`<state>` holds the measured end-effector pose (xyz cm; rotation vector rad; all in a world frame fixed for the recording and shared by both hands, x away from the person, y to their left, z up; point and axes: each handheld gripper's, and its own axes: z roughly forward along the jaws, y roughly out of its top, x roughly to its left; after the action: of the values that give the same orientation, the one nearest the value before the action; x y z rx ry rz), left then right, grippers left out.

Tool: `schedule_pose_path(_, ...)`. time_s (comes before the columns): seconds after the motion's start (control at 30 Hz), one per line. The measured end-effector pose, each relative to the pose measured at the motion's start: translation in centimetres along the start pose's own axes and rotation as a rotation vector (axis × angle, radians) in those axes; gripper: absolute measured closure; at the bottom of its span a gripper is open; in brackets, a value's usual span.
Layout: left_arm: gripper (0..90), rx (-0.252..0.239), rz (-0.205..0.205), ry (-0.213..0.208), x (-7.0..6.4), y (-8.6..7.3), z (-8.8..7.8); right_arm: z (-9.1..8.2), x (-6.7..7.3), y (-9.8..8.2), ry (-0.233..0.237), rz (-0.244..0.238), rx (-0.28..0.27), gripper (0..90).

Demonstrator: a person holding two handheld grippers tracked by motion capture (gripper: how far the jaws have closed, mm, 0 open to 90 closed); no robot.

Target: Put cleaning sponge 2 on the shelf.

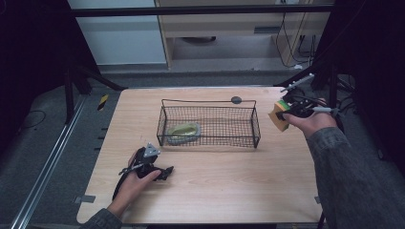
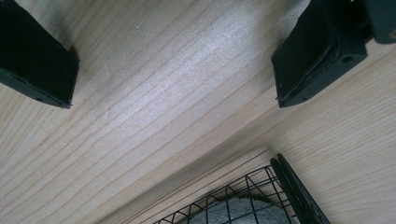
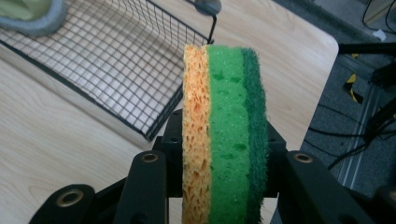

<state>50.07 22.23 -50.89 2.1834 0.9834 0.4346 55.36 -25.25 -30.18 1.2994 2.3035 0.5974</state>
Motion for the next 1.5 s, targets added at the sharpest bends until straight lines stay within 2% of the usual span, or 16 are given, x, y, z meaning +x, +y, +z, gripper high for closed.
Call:
schedule_pose_path(0.2, 0.0, 0.0, -0.001, 0.0, 0.0, 0.0, 0.0, 0.6, 0.7, 1.5, 0.005, -0.032, -0.018, 64.6)
schedule_pose_path(0.6, 0.0, 0.0, 0.001, -0.002, 0.0, 0.0, 0.0, 2.0, 1.0, 3.5, 0.025, -0.047, -0.045, 64.8)
schedule_pose_path(1.0, 0.0, 0.005, 0.01, -0.007, 0.1, 0.0, 0.0, 3.3, 2.4, 5.6, 0.033, -0.089, -0.071, 64.8)
schedule_pose_path(1.17, 0.0, 0.005, 0.011, -0.006, 0.1, 0.0, 0.0, 4.3, 3.1, 6.0, 0.055, -0.112, -0.059, 64.8)
schedule_pose_path(1.5, 0.0, 0.005, 0.015, -0.009, 0.2, 0.0, 0.0, 7.1, 3.2, 6.2, 0.084, -0.112, -0.047, 64.8)
